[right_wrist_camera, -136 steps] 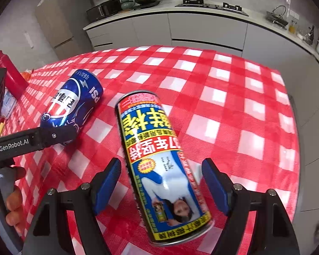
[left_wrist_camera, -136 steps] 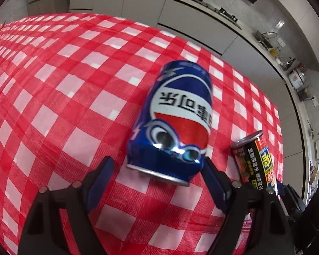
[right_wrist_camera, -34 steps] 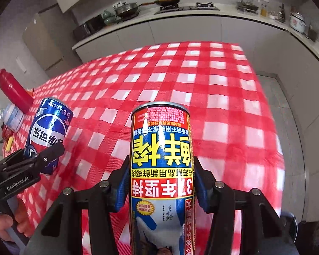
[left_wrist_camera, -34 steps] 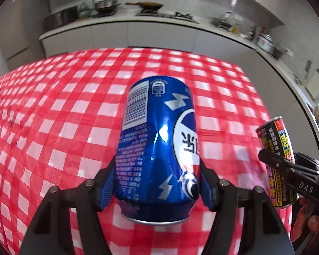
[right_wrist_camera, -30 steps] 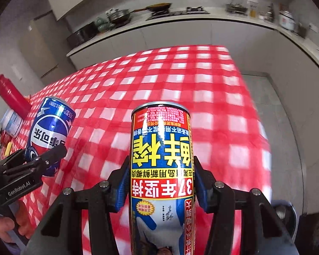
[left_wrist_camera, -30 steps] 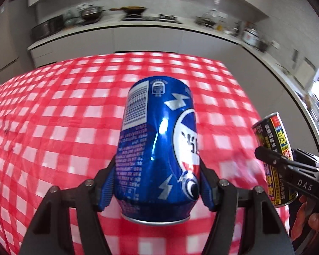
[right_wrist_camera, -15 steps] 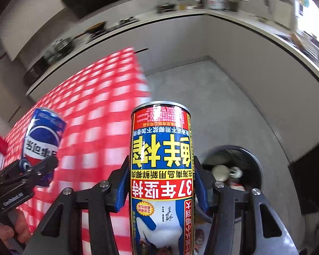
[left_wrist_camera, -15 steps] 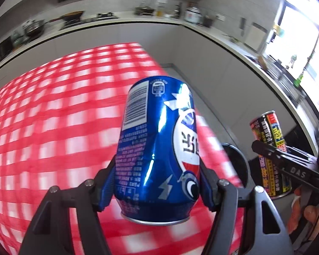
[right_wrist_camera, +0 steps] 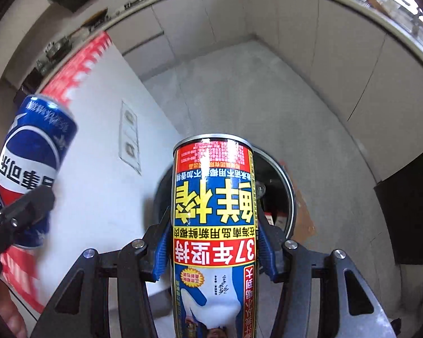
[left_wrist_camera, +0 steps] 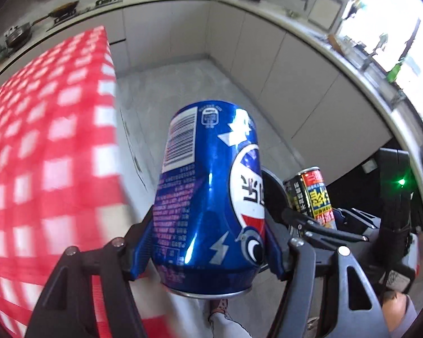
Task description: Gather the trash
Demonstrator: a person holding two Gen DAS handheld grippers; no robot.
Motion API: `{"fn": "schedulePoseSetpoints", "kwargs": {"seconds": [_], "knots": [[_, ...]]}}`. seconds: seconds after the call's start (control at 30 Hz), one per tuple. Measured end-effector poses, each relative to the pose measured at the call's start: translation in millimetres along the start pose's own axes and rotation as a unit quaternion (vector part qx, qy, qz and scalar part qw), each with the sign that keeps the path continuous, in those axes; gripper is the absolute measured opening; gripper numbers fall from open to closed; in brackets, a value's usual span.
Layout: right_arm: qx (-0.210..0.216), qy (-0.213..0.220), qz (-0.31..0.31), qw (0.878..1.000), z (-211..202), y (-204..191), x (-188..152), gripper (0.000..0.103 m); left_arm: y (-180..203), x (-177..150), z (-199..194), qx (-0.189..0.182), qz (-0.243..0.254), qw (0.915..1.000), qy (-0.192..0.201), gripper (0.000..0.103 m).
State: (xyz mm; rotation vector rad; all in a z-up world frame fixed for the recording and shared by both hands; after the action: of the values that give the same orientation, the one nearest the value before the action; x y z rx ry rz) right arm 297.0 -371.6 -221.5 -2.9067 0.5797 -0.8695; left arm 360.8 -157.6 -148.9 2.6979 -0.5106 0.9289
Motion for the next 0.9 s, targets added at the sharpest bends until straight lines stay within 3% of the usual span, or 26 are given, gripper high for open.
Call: {"fn": "schedulePoseSetpoints", "kwargs": {"seconds": [0.13,0.27,0.37,0.6,0.9], "knots": [[-0.01,-0.024,0.006,1.0,19,19,-2,0.068,31,0,37,0.061,0.046,0.9968,-0.024,0.076],[-0.007,0.008,0.009,1.0,-5,35,10,0.068,42,17,40,0.063,0.051,0.9962,-0.032,0.08],[0.004,0.04,0.006,0.999,-32,39,21,0.068,33,29,11,0.068,0.022,0.9974,0.007,0.08],[0.046,0.101,-0.054,0.992,-91,10,51,0.068,11,48,-81,0.128,-0.024,0.9865,0.099,0.08],[0.085,0.168,-0.112,0.976,-185,-71,32,0.075,-16,9,-181,0.17,-0.062,0.971,0.156,0.08]]}}
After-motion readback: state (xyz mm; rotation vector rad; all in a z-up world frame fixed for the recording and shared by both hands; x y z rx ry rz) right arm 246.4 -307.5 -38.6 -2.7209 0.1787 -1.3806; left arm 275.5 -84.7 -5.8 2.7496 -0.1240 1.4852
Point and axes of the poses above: each gripper's, at about its wrist camera, not at the fingertips, and z roughly the way its jaws point, y to its right, x to its top, the point moved 1 cm from there along z, roughly the way its jaws point, and after that the axes turned 13 degrees about y, right-handed, at the moved point
